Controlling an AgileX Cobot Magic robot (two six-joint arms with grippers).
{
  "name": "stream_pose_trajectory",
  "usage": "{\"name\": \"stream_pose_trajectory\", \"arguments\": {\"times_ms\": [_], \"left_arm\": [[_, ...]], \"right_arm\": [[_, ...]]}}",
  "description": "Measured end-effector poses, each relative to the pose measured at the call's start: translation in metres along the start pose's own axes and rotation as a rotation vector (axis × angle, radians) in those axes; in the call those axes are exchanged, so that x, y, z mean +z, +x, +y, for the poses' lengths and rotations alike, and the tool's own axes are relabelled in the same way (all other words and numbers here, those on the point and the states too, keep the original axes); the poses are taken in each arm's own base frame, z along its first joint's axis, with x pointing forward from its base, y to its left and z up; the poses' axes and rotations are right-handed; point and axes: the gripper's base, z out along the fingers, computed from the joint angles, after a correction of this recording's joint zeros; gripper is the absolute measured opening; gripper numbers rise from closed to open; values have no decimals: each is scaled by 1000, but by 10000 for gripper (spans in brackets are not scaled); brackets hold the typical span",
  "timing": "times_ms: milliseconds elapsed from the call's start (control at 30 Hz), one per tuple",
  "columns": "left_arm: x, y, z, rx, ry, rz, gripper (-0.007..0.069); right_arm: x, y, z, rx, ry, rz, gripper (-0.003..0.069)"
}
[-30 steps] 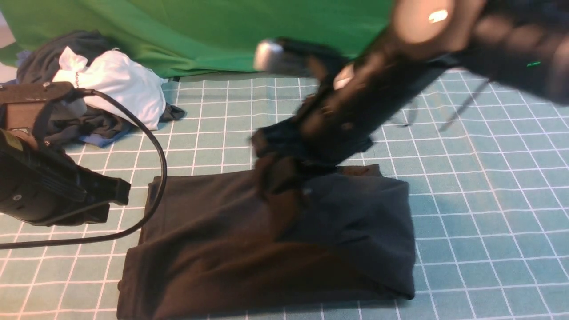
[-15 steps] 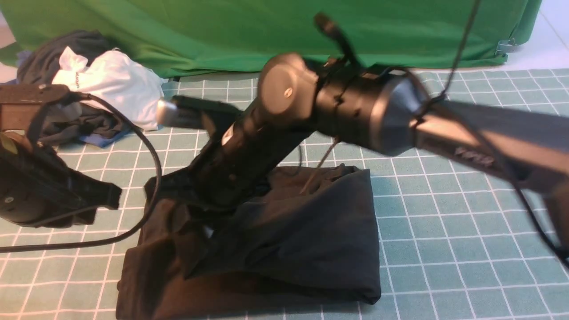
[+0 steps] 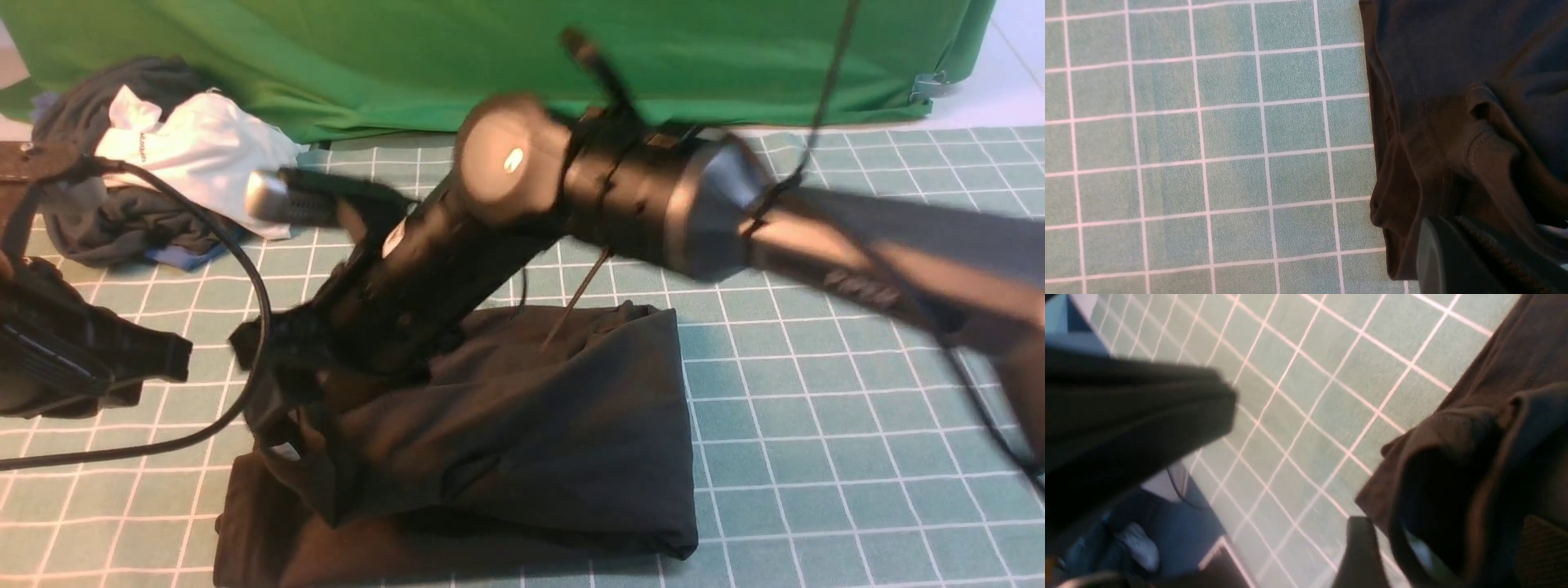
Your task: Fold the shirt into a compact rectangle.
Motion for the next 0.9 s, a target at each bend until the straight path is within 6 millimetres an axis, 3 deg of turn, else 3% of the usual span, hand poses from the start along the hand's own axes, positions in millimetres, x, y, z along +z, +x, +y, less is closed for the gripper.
{"name": "stream_pose_trajectory", "arguments": {"times_ms": [133,267,400,500,567,667,800,900], "left_arm": [[0,0,-1,-16,10,2,11],[-1,0,-9,10,103,-6,11],[-3,-4,-26,34,287,-41,12],[-1,-8,-37,24,390,-57,21],[4,-10,-41,31,406,-41,36],[25,-11,-56,82,428,49,124],[52,-10,-85,174,453,130,239],[76,-7,-98,177,418,203,278]], "right_arm": [[-46,-6,-15,-63,94,1,302],[-101,-3,-41,-112,273,62,63],[-142,5,-55,-139,447,78,10],[-167,17,-55,-138,509,65,5],[-173,23,-53,-139,517,62,5],[-179,36,-50,-146,517,60,5],[-172,44,-56,-145,519,73,5],[-163,49,-64,-135,521,93,5]]}}
